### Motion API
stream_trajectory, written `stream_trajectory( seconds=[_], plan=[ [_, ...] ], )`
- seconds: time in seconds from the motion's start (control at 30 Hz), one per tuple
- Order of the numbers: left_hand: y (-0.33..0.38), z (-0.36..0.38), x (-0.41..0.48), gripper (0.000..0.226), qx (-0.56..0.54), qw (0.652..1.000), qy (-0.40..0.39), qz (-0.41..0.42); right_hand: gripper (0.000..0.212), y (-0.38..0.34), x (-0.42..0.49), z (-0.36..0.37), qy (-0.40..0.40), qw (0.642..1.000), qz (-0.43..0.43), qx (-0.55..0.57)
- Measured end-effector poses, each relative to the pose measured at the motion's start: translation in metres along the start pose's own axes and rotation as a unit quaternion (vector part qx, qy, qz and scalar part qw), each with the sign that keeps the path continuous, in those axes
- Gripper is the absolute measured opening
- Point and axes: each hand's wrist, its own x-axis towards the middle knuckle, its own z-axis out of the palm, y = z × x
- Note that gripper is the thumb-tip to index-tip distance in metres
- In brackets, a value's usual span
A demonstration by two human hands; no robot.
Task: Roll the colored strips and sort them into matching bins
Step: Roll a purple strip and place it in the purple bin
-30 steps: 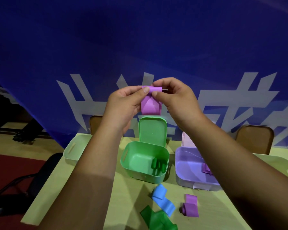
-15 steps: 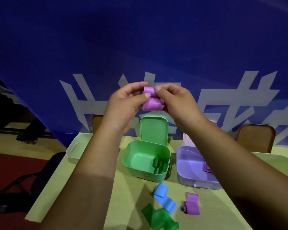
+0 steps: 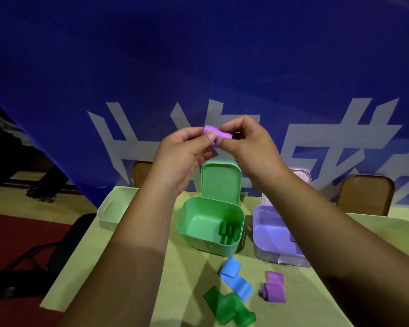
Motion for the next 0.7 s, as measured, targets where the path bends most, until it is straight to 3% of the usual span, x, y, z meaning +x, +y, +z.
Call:
stream_trajectory(
  seconds=[0.37,0.7],
  plan=[
    [0.001,-0.018,0.005,0.043,-0.002,1.0,0.003,0.022,0.037,0.003,0.002,0.008,-0.08,0.997,0.02,0.014],
    [-0.005,-0.018,0.005,0.047,0.05,0.998,0.026,0.035,0.037,0.007,0.001,0.015,-0.026,0.997,-0.004,-0.071]
  ],
)
